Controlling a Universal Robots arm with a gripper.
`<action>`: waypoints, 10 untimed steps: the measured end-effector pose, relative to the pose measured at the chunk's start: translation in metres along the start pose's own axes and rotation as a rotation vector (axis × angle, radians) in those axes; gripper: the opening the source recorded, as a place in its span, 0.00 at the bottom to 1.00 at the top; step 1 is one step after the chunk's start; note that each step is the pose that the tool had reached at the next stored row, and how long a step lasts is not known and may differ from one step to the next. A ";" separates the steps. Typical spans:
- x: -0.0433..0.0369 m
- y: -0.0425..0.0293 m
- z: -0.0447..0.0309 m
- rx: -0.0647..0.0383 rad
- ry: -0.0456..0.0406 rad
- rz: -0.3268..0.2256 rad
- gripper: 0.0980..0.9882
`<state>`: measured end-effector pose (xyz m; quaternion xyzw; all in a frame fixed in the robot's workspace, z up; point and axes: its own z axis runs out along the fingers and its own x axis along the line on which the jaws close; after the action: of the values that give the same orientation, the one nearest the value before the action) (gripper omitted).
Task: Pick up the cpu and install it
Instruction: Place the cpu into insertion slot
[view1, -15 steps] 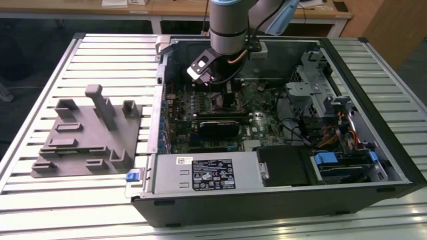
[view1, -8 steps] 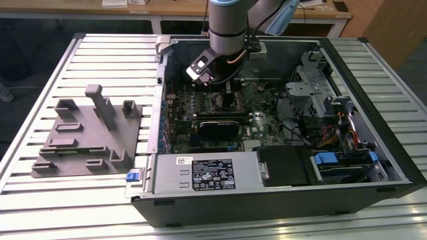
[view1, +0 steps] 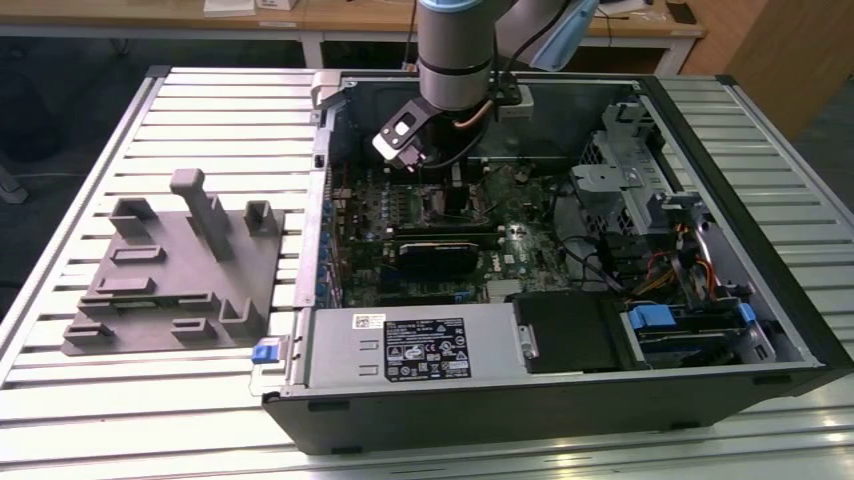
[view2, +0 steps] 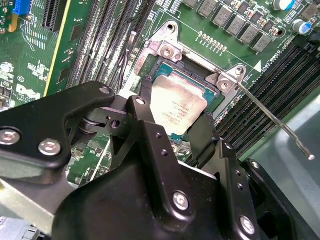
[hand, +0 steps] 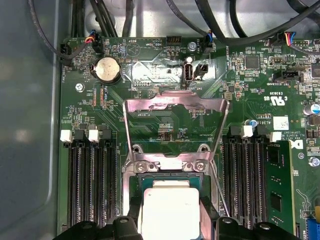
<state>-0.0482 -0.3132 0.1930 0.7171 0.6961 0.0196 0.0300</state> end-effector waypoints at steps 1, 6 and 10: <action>0.0000 0.0000 0.0000 0.000 0.0000 0.000 0.49; 0.0000 0.0000 0.0001 0.000 0.0002 0.000 0.58; 0.0000 0.0002 -0.0032 0.000 0.0001 0.000 0.58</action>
<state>-0.0482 -0.3132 0.1962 0.7171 0.6960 0.0197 0.0300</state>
